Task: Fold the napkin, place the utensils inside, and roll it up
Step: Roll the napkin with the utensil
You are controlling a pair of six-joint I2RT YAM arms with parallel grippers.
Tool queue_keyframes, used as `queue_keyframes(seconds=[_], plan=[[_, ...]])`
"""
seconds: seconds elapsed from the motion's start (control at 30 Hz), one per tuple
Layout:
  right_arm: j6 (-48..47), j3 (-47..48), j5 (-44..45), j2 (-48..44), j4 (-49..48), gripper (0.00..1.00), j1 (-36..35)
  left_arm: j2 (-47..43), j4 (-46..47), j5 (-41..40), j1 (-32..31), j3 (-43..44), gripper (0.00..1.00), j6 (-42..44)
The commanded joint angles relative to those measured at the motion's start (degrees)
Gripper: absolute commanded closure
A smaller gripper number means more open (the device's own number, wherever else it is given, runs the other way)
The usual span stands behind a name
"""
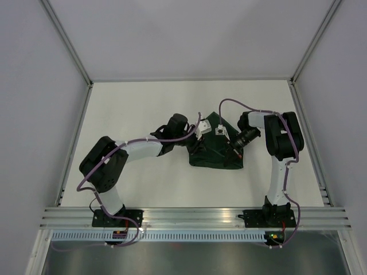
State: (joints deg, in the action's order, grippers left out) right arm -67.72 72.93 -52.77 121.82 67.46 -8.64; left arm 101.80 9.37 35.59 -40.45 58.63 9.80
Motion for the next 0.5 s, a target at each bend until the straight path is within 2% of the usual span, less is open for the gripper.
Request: queue_keyframes(seconds=[0.0, 0.27, 0.47], plan=[[-0.3, 2.39, 1.27, 2.98, -2.6, 0.99, 0.65, -4.06, 6.8, -12.11, -4.28, -4.21, 0.66, 9.43], [0.84, 7.14, 1.09, 7.99, 0.91, 0.99, 1.44, -1.87, 14.08, -30.64, -16.06, -8.36, 0.6, 25.14], [1.72, 9.69, 0.92, 10.72, 2.41, 0.99, 1.88, 1.12, 17.35, -34.28, -20.2, -8.36, 0.57, 32.72]])
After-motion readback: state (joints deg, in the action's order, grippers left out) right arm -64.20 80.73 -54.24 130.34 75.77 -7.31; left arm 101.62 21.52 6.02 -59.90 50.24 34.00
